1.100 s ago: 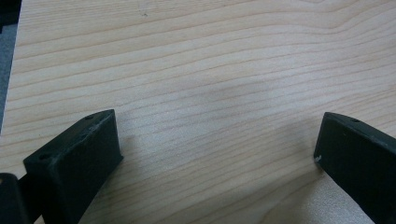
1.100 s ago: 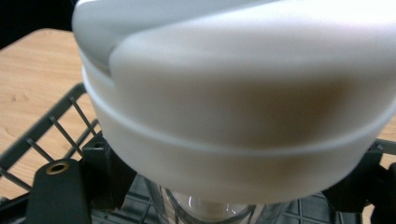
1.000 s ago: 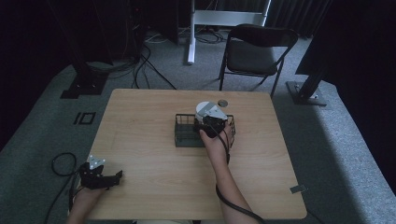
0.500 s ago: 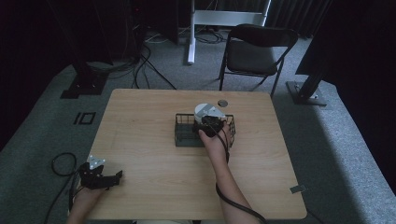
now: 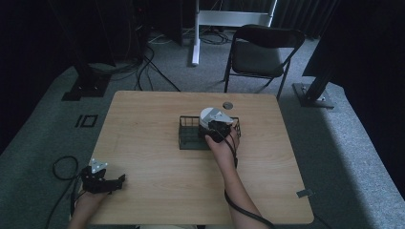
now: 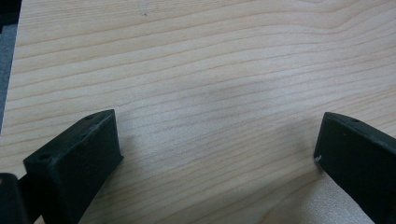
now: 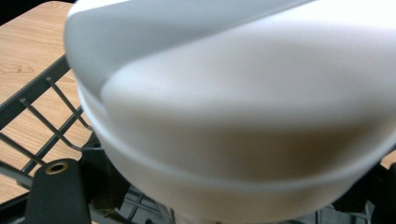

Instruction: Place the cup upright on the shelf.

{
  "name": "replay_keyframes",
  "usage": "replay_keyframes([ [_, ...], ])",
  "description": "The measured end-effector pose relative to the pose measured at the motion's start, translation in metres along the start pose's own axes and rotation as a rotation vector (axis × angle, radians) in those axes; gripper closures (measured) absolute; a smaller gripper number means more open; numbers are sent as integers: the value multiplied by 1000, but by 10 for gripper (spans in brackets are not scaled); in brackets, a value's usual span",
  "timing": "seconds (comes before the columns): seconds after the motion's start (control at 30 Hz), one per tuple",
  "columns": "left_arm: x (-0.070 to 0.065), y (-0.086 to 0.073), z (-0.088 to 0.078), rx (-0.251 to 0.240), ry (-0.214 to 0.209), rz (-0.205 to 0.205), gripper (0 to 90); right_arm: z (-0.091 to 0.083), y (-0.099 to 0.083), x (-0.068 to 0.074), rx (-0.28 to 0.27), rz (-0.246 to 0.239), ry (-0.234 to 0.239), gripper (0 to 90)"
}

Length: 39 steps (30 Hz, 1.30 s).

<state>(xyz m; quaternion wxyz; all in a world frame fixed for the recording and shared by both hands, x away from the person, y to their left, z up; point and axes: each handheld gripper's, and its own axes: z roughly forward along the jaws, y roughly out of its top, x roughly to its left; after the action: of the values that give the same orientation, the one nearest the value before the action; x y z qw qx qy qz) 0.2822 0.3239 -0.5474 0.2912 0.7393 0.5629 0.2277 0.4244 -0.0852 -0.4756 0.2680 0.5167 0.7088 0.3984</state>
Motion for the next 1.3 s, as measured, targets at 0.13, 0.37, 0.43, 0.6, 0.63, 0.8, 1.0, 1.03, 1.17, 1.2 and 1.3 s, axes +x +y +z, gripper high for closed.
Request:
replay_keyframes([
  [0.13,0,0,0,0,0,0,6,-3,-4,-3,-11,13,12,182],
  [0.37,0,0,0,0,0,0,6,-4,-10,-2,-37,7,21,177],
  [0.43,0,0,0,0,0,0,6,-4,-11,-2,-47,7,30,170],
  [0.6,0,0,0,0,0,0,6,-3,-14,-4,-83,9,55,131],
  [0.63,0,0,0,0,0,0,6,-4,-15,-4,-88,1,60,125],
  [0.8,0,0,0,0,0,0,6,-6,-15,-7,-107,-23,88,124],
  [1.0,0,0,0,0,0,0,6,-8,-16,-10,-108,-22,112,117],
  [1.03,0,0,0,0,0,0,6,-8,-17,-11,-111,-21,112,117],
  [1.17,0,0,0,0,0,0,6,-10,-19,-12,-129,-18,107,117],
  [1.2,0,0,0,0,0,0,6,-10,-19,-13,-139,-15,110,118],
  [1.3,0,0,0,0,0,0,6,-13,-18,-13,-149,-16,121,118],
])
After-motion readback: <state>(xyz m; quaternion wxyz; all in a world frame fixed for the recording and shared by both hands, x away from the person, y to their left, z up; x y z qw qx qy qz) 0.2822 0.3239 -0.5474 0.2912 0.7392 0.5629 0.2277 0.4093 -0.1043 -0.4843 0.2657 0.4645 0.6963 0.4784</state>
